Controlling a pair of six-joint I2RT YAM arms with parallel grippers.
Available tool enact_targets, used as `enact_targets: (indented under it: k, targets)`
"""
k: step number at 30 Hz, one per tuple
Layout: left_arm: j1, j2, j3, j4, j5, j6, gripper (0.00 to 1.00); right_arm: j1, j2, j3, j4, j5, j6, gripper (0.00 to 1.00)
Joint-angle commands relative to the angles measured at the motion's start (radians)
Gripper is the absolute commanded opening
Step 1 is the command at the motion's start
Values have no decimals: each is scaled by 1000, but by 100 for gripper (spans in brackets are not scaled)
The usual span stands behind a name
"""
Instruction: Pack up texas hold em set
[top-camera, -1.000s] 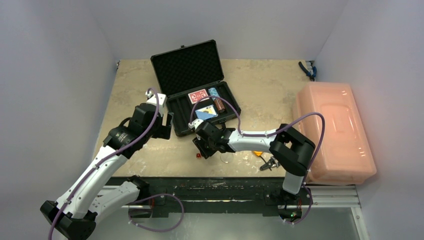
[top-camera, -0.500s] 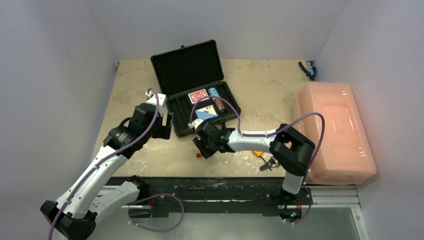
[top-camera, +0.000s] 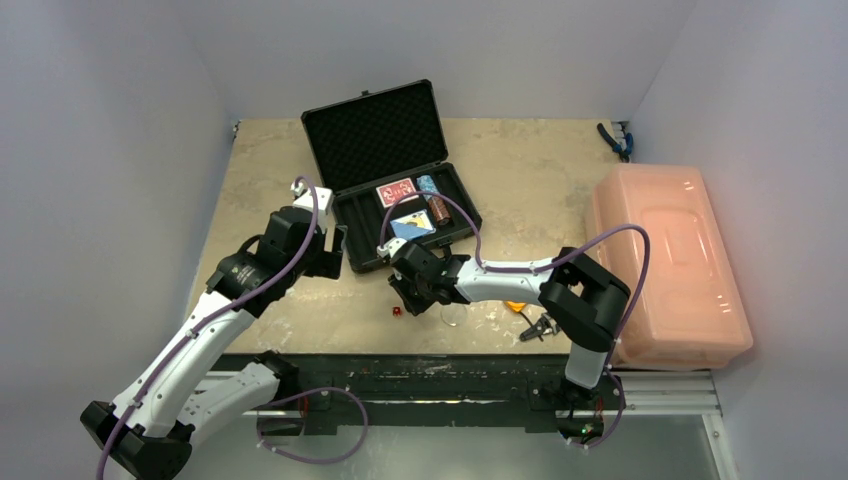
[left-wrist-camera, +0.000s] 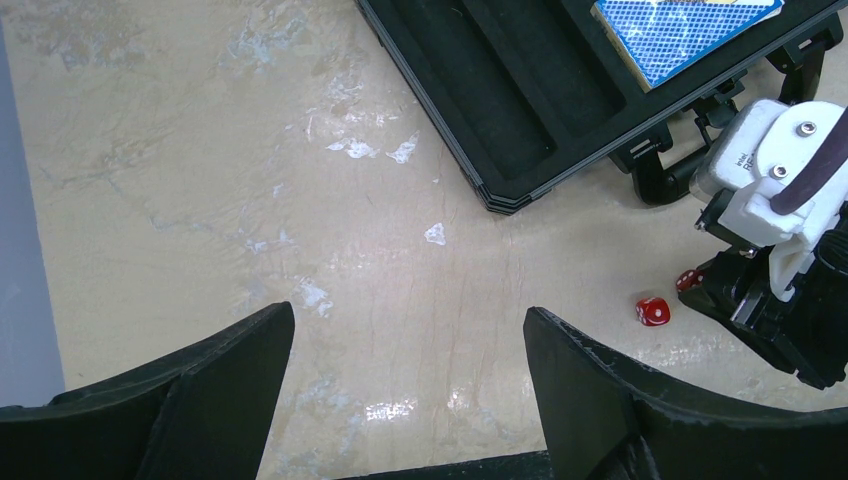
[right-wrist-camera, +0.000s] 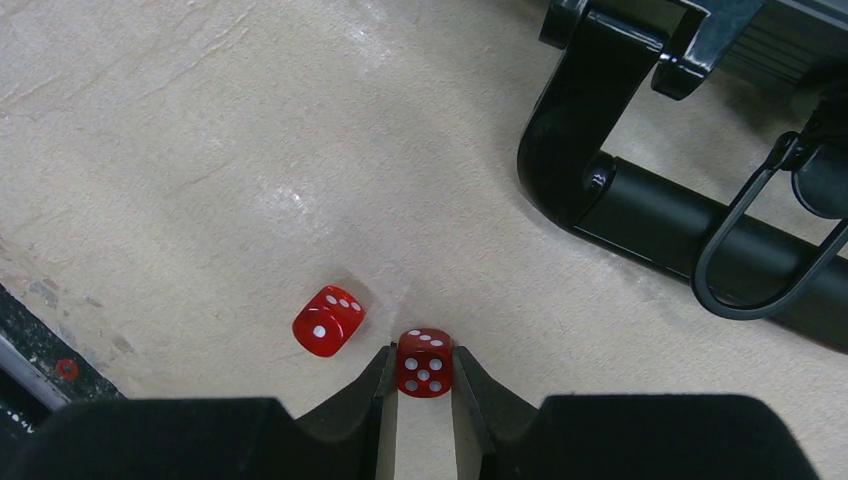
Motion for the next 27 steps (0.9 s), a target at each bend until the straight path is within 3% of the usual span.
enact_targets:
  k: [1,10,27]
  targets:
    - [3,-9,33,12,-21,5,85,4,17,41,-32,-3,-10,16]
    - [3,-10,33,11,-21,6,85,4,-1,65,-46,-4,-9,0]
    - [3,-20,31,14,-21,5,85,1,-93,178,-121,84,-30,0]
